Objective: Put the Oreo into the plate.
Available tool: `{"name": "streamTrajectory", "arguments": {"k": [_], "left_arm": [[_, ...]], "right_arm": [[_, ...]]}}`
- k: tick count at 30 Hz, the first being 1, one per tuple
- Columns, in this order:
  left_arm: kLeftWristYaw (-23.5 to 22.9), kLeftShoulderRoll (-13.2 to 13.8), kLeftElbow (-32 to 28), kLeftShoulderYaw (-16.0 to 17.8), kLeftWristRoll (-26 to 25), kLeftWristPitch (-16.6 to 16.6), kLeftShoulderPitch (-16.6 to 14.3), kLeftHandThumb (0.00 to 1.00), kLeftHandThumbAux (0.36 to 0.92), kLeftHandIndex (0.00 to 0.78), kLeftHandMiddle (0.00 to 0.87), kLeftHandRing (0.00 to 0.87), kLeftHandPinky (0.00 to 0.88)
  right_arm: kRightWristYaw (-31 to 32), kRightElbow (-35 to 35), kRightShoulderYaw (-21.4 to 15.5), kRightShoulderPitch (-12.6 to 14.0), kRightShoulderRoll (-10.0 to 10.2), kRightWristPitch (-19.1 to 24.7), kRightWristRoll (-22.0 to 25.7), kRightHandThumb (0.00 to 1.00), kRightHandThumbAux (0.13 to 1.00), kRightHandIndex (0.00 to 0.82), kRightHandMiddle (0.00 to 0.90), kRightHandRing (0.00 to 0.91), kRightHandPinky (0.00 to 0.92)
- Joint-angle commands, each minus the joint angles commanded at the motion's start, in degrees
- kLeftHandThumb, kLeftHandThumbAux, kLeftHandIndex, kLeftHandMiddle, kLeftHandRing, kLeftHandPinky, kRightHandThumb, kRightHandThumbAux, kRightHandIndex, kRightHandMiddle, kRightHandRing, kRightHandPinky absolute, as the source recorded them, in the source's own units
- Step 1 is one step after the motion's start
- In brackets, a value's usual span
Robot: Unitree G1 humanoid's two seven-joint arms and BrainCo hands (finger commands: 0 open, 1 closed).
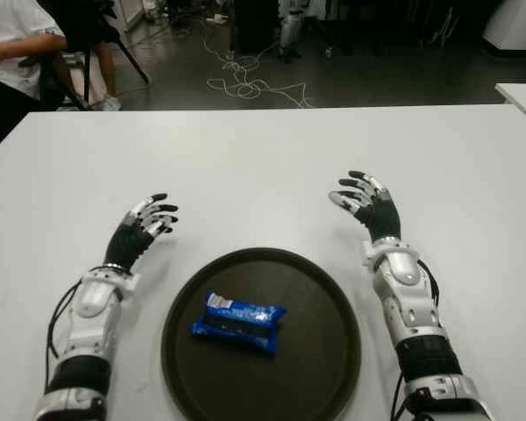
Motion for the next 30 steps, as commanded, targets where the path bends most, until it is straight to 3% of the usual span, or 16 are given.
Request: {"name": "streamTrajectory", "arguments": {"k": [12, 22, 30], "left_arm": [[-0.3, -0.3, 0.5, 0.8, -1.2, 0.7, -0.2, 0.114, 0.637, 0.181, 0.305, 0.314, 0.343], [0.1, -0.7, 0.0, 1.1, -1.1, -1.0, 0.2, 0.1, 0.633, 0.175, 0.297, 0.304, 0.337], [2.1, -1.0, -0.7, 1.0, -0.3, -2.2, 0.6, 0.126, 0.638, 0.172, 0.275, 0.28, 0.31]], "right_arm": [[0.2, 0.7, 0.5, 0.5, -0.5, -1.6, -1.3, 0.039, 0.828, 0.273, 0.35, 0.357, 0.401], [-0.2, 2.8, 1.3, 0.7, -0.9, -6.3, -3.3, 0.084, 0.823, 0.262, 0.361, 0.374, 0.408], [-0.6, 5.2, 1.7, 0.2, -1.5, -9.0, -4.5, 0.045, 0.809, 0.261, 0.359, 0.369, 0.399]]}}
